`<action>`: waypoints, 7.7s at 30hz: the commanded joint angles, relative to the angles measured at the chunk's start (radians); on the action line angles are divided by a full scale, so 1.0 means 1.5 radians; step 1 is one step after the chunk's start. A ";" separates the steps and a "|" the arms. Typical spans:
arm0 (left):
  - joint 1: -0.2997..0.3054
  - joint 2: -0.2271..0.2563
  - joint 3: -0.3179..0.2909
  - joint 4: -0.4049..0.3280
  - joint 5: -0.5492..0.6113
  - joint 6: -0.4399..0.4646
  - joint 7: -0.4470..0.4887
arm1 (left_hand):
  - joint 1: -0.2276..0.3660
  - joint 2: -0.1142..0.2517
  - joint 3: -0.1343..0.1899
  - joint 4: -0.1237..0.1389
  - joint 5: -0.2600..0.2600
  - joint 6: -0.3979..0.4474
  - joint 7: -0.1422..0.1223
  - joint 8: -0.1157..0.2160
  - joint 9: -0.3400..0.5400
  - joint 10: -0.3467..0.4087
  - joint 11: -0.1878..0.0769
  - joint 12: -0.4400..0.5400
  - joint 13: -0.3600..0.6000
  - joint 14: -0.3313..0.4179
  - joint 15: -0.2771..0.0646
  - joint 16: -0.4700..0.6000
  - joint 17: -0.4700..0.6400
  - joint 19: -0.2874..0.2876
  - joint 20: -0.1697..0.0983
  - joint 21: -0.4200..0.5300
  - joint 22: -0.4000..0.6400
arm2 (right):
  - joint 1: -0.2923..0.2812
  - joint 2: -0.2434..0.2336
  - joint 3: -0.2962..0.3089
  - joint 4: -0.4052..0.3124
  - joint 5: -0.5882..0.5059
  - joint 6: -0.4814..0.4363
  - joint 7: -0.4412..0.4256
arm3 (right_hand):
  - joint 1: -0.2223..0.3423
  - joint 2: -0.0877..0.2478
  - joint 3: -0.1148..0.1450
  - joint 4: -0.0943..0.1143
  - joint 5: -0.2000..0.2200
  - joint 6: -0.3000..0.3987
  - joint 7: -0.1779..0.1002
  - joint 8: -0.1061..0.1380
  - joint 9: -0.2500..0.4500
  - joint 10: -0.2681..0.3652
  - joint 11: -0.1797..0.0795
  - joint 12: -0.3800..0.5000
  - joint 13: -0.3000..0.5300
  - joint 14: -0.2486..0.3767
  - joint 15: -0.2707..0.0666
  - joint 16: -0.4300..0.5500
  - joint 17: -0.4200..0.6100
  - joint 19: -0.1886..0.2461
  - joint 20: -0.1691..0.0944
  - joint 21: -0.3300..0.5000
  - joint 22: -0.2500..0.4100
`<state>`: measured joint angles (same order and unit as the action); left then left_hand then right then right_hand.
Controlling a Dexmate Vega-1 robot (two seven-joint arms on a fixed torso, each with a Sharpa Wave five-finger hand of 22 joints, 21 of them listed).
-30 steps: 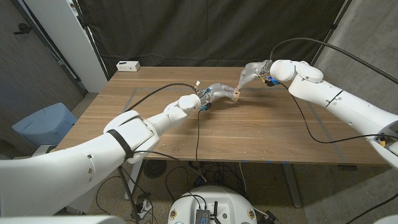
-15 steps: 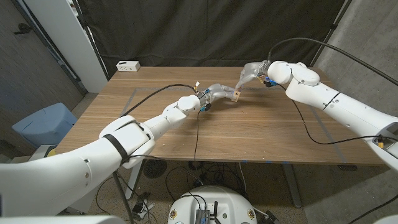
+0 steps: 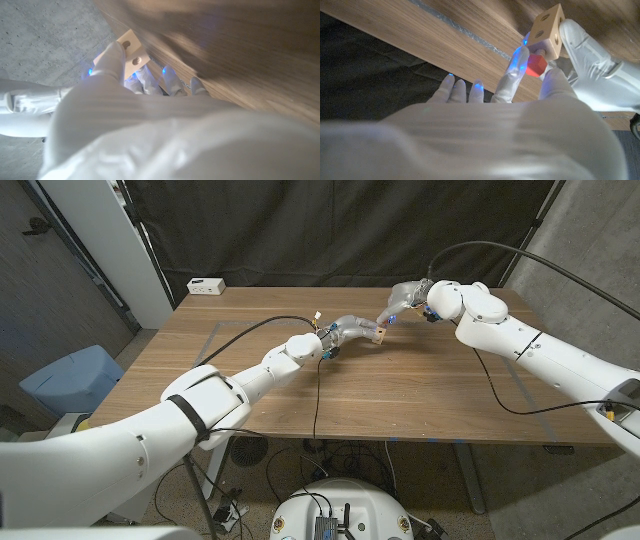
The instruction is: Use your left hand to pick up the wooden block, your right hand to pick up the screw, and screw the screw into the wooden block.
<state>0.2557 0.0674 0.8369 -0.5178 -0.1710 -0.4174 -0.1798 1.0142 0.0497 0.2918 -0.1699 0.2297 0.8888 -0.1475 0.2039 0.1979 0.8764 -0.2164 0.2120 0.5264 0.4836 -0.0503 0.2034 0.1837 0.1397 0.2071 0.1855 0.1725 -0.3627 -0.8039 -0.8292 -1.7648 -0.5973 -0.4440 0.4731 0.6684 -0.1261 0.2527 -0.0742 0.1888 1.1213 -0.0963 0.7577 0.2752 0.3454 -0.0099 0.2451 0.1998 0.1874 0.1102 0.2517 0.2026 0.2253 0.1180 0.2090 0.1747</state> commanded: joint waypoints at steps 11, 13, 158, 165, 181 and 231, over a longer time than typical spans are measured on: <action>0.007 0.006 -0.002 -0.018 -0.001 0.005 -0.003 | -0.004 0.018 0.017 0.010 0.005 0.005 0.000 0.003 0.004 0.004 0.000 0.005 0.003 -0.001 -0.020 0.001 0.001 -0.004 0.003 0.005 0.002 | -0.012 0.010 0.002 -0.014 -0.056 -0.033 0.012 | -0.078 -0.008 -0.030 0.017 0.006 -0.025 0.016 0.002 0.008 0.013 0.021 -0.013 0.002 0.009 0.004 -0.003 0.003 0.001 0.006 -0.005 0.002; 0.007 0.007 -0.002 -0.019 0.000 0.005 -0.003 | -0.004 0.018 0.017 0.010 0.005 0.006 -0.001 0.003 0.004 0.004 0.000 0.005 0.003 0.000 -0.020 0.001 0.001 -0.004 0.003 0.005 0.002 | -0.011 0.008 0.003 -0.018 -0.056 -0.034 0.020 | -0.088 -0.007 -0.033 0.018 0.007 -0.054 0.018 -0.014 -0.001 0.004 0.033 -0.020 0.002 0.002 0.016 -0.008 0.003 -0.007 0.010 -0.008 0.002; -0.028 -0.031 0.010 0.068 -0.008 -0.026 -0.014 | -0.007 0.017 0.019 0.010 0.006 0.000 -0.002 0.002 0.003 0.000 0.000 0.005 0.003 -0.003 -0.019 0.001 0.001 -0.005 0.003 0.005 0.002 | 0.004 -0.002 0.015 0.015 0.028 0.019 0.024 | 0.072 0.051 0.046 -0.017 0.011 -0.114 -0.021 -0.088 -0.044 -0.050 0.007 0.006 0.004 -0.020 0.004 0.001 -0.001 -0.010 -0.001 0.004 0.001; -0.025 -0.028 0.009 0.064 -0.009 -0.028 -0.015 | -0.006 0.017 0.020 0.010 0.006 0.000 -0.003 0.002 0.003 0.000 0.000 0.005 0.003 -0.003 -0.019 0.001 0.002 -0.004 0.003 0.005 0.002 | 0.002 -0.002 0.005 0.005 -0.003 0.002 0.028 | 0.037 0.047 0.032 -0.007 0.009 -0.068 -0.018 -0.080 -0.051 -0.027 -0.006 0.005 0.003 -0.006 -0.001 0.002 0.000 -0.004 -0.001 0.002 0.001; -0.002 -0.006 0.002 0.013 -0.006 -0.021 -0.013 | -0.005 0.019 0.021 0.010 0.007 0.000 -0.001 0.002 0.003 0.000 0.000 0.005 0.002 -0.003 -0.019 0.001 0.002 -0.002 0.003 0.006 0.002 | -0.009 0.008 0.005 -0.008 -0.038 -0.029 0.019 | -0.094 0.002 -0.028 0.028 0.013 0.065 0.008 -0.066 -0.063 0.044 -0.015 0.002 0.001 0.037 -0.010 0.004 0.000 0.024 -0.009 0.001 0.002; -0.005 -0.011 0.001 0.015 -0.002 -0.016 -0.018 | -0.006 0.019 0.022 0.011 0.008 -0.003 0.000 0.002 0.003 -0.002 0.002 0.005 0.003 -0.003 -0.018 0.001 0.001 -0.002 0.003 0.006 0.002 | 0.014 -0.049 0.050 -0.013 0.129 0.083 0.137 | 0.000 0.053 0.015 -0.062 0.003 -0.470 0.033 -0.279 -0.038 -0.261 0.078 -0.039 0.015 -0.173 0.068 -0.042 -0.001 -0.126 0.040 -0.013 0.001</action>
<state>0.2531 0.0562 0.8387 -0.5076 -0.1714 -0.4371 -0.2011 1.0193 0.0549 0.2959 -0.1739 0.2385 0.8795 -0.1485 0.2035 0.1972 0.8681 -0.2155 0.2124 0.5258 0.4801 -0.0467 0.2034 0.1836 0.1396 0.2071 0.1855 0.1725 -0.3597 -0.8669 -0.7447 -1.7983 -0.4313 -0.3523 0.6407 0.6485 -0.0475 0.2690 -0.1594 0.1944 0.4149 -0.0302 0.3436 0.2182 -0.0283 0.1061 0.1846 0.2211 -0.0577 0.2089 0.1847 0.1998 0.0488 0.1762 0.1884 0.1726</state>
